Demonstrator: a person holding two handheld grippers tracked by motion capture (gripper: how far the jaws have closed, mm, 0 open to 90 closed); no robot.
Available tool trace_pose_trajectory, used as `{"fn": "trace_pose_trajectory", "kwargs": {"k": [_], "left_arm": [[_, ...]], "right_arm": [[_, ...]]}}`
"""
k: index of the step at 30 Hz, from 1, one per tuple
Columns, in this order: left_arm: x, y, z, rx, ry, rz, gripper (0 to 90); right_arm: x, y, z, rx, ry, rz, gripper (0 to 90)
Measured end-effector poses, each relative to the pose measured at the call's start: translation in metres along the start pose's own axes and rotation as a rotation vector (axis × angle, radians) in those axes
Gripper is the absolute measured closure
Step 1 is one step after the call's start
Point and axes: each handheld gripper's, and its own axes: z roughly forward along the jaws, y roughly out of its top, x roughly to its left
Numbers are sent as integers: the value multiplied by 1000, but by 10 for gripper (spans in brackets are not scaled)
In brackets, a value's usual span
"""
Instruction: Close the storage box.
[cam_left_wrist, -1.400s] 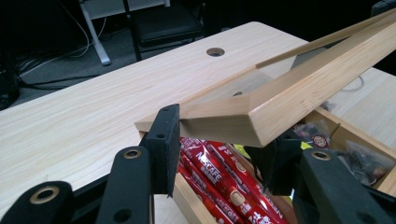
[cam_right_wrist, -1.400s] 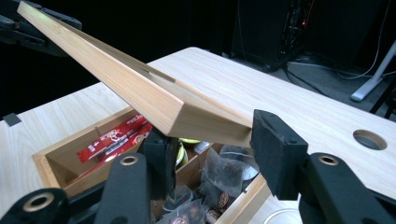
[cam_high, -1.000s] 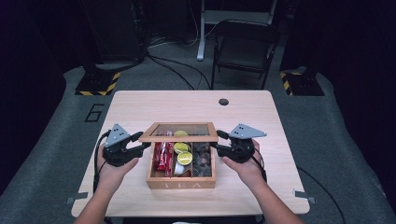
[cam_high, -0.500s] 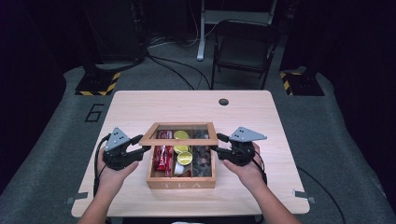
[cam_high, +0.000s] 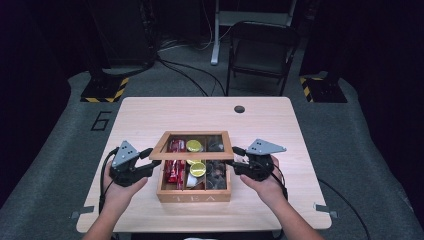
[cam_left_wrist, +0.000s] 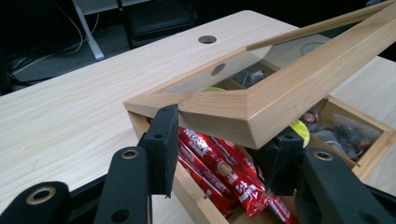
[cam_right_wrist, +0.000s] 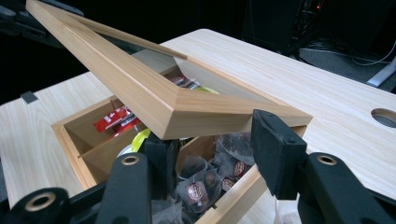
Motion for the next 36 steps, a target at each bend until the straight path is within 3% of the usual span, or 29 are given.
{"fn": "trace_pose_trajectory", "kwargs": {"k": [11, 16, 29, 36], "left_arm": [[-3, -7, -5, 3, -21, 2, 533], [-5, -11, -9, 9, -43, -5, 511], [-10, -20, -10, 19, -43, 4, 511], [-12, -23, -10, 26, -45, -4, 511]], "right_arm": [[3, -5, -2, 30, 8, -8, 531], [3, -9, -2, 44, 25, 13, 535], [8, -17, -6, 71, 34, -11, 539], [18, -18, -13, 53, 18, -36, 521]]}}
